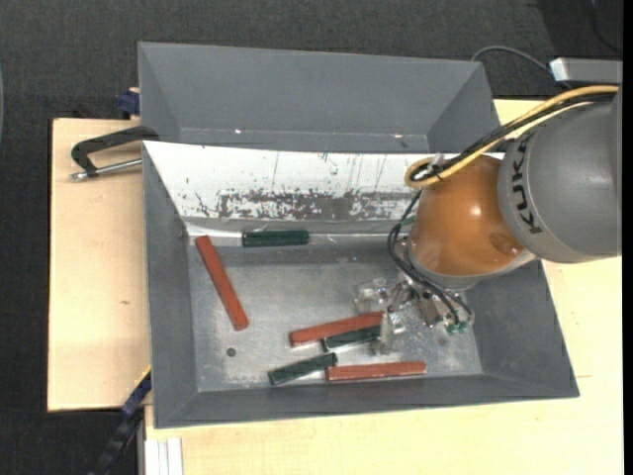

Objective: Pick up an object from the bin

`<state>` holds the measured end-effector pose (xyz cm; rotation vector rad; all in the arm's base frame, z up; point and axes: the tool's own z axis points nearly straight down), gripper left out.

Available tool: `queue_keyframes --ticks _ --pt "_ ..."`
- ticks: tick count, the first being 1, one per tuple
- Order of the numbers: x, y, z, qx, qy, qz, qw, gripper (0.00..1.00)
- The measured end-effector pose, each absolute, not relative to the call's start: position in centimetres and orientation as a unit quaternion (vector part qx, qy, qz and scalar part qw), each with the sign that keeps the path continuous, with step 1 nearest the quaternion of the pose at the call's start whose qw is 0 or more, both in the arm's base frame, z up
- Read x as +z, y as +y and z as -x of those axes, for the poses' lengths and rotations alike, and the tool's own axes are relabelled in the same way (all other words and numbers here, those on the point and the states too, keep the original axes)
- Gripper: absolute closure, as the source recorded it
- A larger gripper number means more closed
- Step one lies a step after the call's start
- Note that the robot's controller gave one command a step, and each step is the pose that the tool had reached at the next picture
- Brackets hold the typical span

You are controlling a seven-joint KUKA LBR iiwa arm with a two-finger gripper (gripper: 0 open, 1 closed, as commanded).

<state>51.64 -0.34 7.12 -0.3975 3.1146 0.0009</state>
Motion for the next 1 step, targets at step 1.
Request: queue_keyframes --ticks 1 --pt "21.17 5.05 -50.53 0.001 0.992 0.124 0.003 1.00"
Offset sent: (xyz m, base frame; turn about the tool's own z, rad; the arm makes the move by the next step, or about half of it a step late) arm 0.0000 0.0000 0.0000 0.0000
